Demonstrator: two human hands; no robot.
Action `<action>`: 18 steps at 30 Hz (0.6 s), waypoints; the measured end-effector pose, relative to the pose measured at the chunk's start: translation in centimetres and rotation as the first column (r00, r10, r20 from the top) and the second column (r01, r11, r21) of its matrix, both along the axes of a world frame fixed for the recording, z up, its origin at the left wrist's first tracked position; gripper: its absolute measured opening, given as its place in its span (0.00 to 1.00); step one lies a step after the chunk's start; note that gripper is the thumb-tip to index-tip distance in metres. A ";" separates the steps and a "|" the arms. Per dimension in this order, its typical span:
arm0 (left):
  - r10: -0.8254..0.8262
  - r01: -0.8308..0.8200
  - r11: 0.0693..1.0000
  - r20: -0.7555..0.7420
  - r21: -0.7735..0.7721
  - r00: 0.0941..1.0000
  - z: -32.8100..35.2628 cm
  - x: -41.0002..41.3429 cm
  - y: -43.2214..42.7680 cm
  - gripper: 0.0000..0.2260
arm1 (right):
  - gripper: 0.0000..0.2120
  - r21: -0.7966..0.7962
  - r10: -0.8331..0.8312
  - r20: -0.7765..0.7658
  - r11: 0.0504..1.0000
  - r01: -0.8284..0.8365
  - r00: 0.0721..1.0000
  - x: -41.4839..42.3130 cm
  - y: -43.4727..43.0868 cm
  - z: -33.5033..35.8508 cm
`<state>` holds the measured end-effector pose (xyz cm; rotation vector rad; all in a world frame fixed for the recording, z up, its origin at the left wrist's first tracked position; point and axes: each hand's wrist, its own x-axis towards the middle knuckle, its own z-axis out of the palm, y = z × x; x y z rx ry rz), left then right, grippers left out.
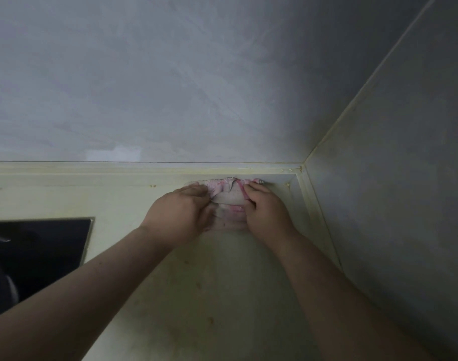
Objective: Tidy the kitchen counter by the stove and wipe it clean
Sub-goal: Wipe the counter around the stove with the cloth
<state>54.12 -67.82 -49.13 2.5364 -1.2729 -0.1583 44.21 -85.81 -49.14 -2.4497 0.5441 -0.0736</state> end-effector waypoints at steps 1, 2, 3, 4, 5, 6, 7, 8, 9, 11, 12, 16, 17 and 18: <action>0.008 -0.008 1.000 0.004 0.000 1.000 -0.2 0.3 0.3 0.22 | 0.21 0.001 0.020 0.007 1.000 -0.020 1.000 0.1 0.2 0.1; 0.014 -0.015 1.000 0.012 0.007 1.000 -0.3 0.5 0.7 0.23 | 0.21 0.014 0.039 0.015 0.999 -0.039 0.999 0.1 0.3 0.4; 0.023 -0.024 1.000 0.018 0.012 1.000 -0.4 0.7 1.1 0.23 | 0.20 0.031 0.052 0.034 0.998 -0.053 0.998 0.1 0.4 0.7; 0.036 -0.036 0.999 0.019 0.012 0.999 -0.4 0.9 1.6 0.23 | 0.18 0.040 0.055 0.068 0.998 -0.058 0.996 0.2 0.4 1.1; 0.051 -0.051 0.999 0.012 0.008 0.999 -0.3 1.0 1.9 0.23 | 0.16 0.037 0.051 0.104 0.998 -0.055 0.993 0.1 0.3 1.3; 0.065 -0.065 0.998 0.006 -0.003 0.998 -0.2 1.0 2.1 0.21 | 0.16 0.019 0.053 0.130 0.998 -0.056 0.990 0.1 0.3 1.4; 0.068 -0.068 0.997 -0.003 -0.028 0.998 -0.1 1.0 2.3 0.19 | 0.18 -0.010 0.074 0.135 0.997 -0.073 0.988 0.1 0.3 1.5; 0.050 -0.051 0.997 -0.016 -0.057 0.999 -0.1 1.1 2.2 0.18 | 0.20 -0.042 0.110 0.123 0.994 -0.105 0.986 0.1 0.4 1.5; 0.019 -0.021 0.997 -0.036 -0.072 0.999 0.1 1.1 2.0 0.20 | 0.22 -0.066 0.151 0.099 0.987 -0.145 0.984 0.1 0.5 1.3; -0.042 0.035 0.994 -0.065 -0.102 0.997 0.3 1.0 1.5 0.21 | 0.24 -0.090 0.217 0.046 0.973 -0.213 0.975 0.4 0.8 0.9; -0.059 0.050 0.990 -0.060 -0.128 0.996 0.2 1.0 1.5 0.19 | 0.24 -0.088 0.235 0.021 0.969 -0.232 0.972 0.6 0.8 0.8; -0.035 0.027 0.997 -0.118 -0.067 0.992 -0.1 1.8 1.8 0.22 | 0.26 -0.029 0.251 -0.047 0.967 -0.252 0.967 1.3 0.2 1.1; -0.041 0.034 0.997 -0.129 -0.062 0.991 -0.2 2.0 1.9 0.23 | 0.26 -0.021 0.252 -0.063 0.967 -0.253 0.966 1.4 0.1 1.1; -0.052 0.044 0.997 -0.135 -0.063 0.989 -0.3 2.1 1.8 0.23 | 0.27 -0.022 0.254 -0.076 0.966 -0.256 0.964 1.6 0.1 1.0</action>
